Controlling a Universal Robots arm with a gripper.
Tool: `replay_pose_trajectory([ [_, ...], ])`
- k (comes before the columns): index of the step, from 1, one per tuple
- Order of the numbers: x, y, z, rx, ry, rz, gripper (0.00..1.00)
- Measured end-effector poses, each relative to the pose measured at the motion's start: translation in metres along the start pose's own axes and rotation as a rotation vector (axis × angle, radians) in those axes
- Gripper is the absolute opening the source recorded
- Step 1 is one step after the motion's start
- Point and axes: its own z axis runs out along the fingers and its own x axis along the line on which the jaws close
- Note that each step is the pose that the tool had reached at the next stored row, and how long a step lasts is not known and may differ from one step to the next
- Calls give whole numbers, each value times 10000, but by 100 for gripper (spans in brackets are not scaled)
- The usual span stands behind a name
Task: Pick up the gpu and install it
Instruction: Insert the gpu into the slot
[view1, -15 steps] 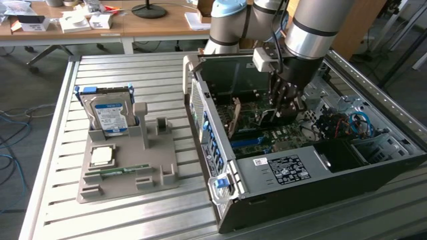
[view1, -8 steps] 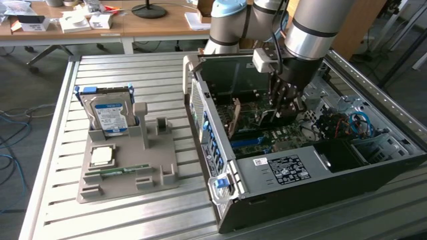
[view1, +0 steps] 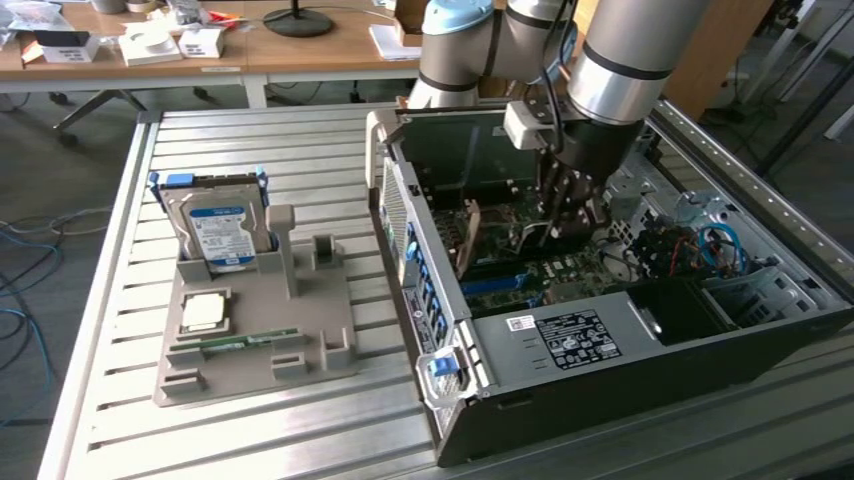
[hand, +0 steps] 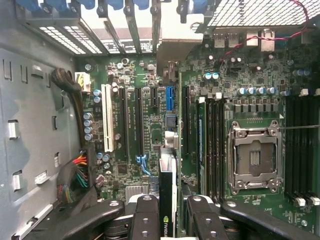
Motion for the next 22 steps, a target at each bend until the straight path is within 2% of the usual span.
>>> replay_pose_trajectory([
  [11, 2, 23, 24, 1, 0, 0, 26],
  [17, 5, 55, 87, 1, 0, 1, 26],
  [22, 7, 69, 95, 3, 1, 1, 26],
])
